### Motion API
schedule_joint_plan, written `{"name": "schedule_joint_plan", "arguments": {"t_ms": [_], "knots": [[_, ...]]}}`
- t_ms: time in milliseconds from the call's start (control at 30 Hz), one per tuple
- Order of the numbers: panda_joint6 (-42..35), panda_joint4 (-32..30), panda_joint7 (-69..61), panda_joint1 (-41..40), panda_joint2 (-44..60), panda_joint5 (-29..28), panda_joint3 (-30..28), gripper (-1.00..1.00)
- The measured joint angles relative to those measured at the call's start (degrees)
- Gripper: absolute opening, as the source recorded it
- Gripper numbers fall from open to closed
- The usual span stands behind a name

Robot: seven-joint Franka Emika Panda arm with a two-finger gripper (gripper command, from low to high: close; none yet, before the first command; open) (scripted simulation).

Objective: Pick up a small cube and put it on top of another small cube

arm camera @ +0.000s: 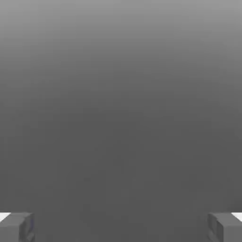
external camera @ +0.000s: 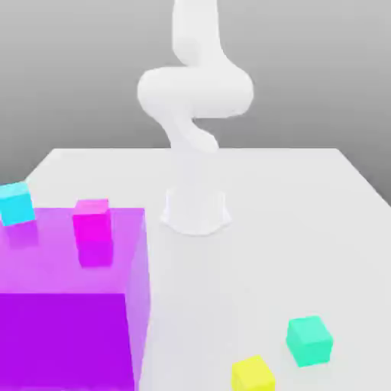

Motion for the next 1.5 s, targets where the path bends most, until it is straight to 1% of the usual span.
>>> {"name": "schedule_joint_plan", "arguments": {"t_ms": [300,600,833,967,1000,1233,1400,1500], "knots": [[8.16,-4.38,5.67,0.52,18.98,-2.41,6.9,0.0],[16.1,-8.65,12.29,3.28,37.75,-6.25,11.92,0.0],[22.62,-11.68,16.51,7.28,52.19,-8.13,12.95,0.0],[28.73,-10.49,19.97,10.43,60.52,-12.36,9.36,0.0],[30.35,-10.08,20.76,11.49,62.58,-13.4,8.09,-1.0],[30.79,-9.99,21.05,11.7,63.1,-13.75,7.83,-1.0],[23.86,-11.8,16.74,8.76,54.24,-8.17,11.89,-1.0],[20.97,-10.64,11.35,6.22,52.6,-7.15,12.12,-1.0]]}}
